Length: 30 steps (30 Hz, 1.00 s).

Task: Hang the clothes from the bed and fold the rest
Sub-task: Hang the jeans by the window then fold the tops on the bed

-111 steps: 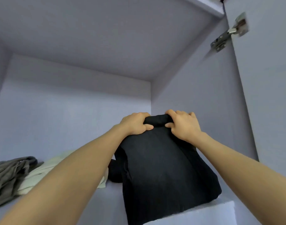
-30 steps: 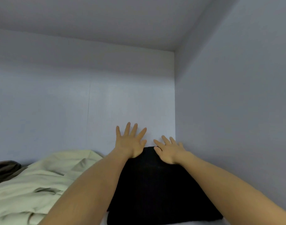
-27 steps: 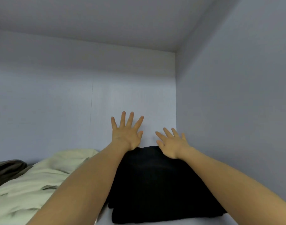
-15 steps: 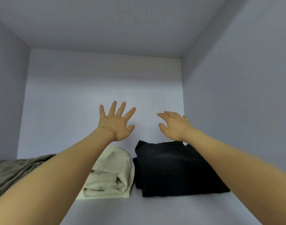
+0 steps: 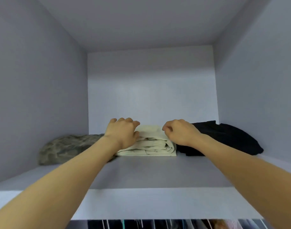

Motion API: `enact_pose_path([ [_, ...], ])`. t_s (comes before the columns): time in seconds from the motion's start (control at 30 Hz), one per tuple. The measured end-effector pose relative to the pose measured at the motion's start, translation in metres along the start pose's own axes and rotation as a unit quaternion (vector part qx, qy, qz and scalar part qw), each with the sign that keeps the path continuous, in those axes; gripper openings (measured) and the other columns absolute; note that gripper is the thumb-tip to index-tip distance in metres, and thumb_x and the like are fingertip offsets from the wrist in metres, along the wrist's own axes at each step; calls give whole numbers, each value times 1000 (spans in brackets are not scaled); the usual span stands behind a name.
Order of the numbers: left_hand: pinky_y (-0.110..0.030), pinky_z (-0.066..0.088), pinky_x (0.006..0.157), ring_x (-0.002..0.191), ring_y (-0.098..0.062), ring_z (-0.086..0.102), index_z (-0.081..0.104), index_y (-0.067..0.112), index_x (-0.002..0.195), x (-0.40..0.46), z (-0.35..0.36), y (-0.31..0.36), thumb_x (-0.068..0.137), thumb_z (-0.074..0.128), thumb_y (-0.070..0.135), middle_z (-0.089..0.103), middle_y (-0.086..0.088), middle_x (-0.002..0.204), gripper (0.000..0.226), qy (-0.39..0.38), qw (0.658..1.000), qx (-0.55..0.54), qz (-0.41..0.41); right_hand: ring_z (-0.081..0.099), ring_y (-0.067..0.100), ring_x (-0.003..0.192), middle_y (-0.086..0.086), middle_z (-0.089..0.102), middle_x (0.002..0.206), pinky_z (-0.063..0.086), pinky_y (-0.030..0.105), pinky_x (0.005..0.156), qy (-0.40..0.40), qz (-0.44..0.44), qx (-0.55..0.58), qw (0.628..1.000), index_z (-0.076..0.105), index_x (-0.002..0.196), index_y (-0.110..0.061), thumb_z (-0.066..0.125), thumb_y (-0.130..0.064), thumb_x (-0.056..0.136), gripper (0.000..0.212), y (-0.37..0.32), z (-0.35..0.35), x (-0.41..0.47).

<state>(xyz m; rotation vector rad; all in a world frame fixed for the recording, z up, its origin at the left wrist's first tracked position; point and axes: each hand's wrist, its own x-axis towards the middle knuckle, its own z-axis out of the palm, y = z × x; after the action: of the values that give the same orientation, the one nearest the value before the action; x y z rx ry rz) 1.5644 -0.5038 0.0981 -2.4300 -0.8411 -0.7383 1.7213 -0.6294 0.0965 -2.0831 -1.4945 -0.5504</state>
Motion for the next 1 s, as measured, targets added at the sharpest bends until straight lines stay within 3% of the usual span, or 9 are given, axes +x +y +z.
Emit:
enact_pose_path([
  [0.1,-33,33,80,97,-25,54,59,22,114,-57,-12,-1,96,36,31,61,-3,109,31,49,995,-55,-65,63,22,91,-1,70,96,51,38,84,24,-17,111,993,67,99,-19,39,-20,91,29,-34,12,-30],
  [0.17,-31,32,73,91,-27,55,62,20,103,-97,-19,-2,94,40,28,63,-4,104,26,92,985,-99,-104,61,19,98,-2,70,101,49,38,90,37,-34,194,980,68,98,-21,43,-20,92,26,-59,21,-51],
  [0.3,-35,43,83,105,-27,56,62,21,116,-206,-25,-6,93,45,26,62,-3,117,29,125,943,-196,-238,60,12,95,-3,68,99,46,28,89,90,-66,364,925,67,104,-17,47,-14,92,23,-106,50,-115],
  [0.37,-36,43,88,108,-26,56,60,21,120,-273,-23,-3,93,47,26,61,-4,120,30,119,919,-204,-317,57,5,90,-6,65,97,42,13,84,92,-83,434,892,65,106,-17,47,-10,92,24,-130,68,-162],
  [0.43,-35,44,90,109,-26,56,60,20,120,-330,-17,7,93,49,26,61,-3,121,30,101,903,-201,-366,55,4,91,-7,63,98,39,9,82,80,-100,478,869,64,107,-15,46,-7,93,23,-144,85,-203],
  [0.57,-32,45,82,102,-23,59,64,19,112,-456,-17,40,92,50,25,63,-4,110,24,45,860,-193,-470,57,6,94,-10,62,98,37,3,80,-90,-133,514,842,64,108,-13,46,-8,94,23,-181,126,-299],
  [0.67,-28,46,83,103,-20,60,64,21,112,-535,-26,57,92,51,27,63,0,116,25,2,835,-189,-516,56,8,94,-9,61,101,39,1,75,-249,-154,503,814,61,114,-15,45,-13,96,24,-215,153,-361],
  [0.87,-29,49,83,102,-17,61,64,24,116,-713,-78,53,93,49,33,62,3,118,28,-86,772,-93,-623,62,14,95,-7,64,93,44,17,78,-462,-232,472,714,59,107,-22,43,-15,97,20,-310,189,-483],
  [1.0,-29,47,86,106,-16,59,61,22,119,-799,-117,24,94,48,33,62,3,120,31,-95,717,-42,-689,61,-3,88,-17,64,87,46,11,78,-557,-327,411,644,60,108,-24,41,-21,97,22,-391,193,-537],
])
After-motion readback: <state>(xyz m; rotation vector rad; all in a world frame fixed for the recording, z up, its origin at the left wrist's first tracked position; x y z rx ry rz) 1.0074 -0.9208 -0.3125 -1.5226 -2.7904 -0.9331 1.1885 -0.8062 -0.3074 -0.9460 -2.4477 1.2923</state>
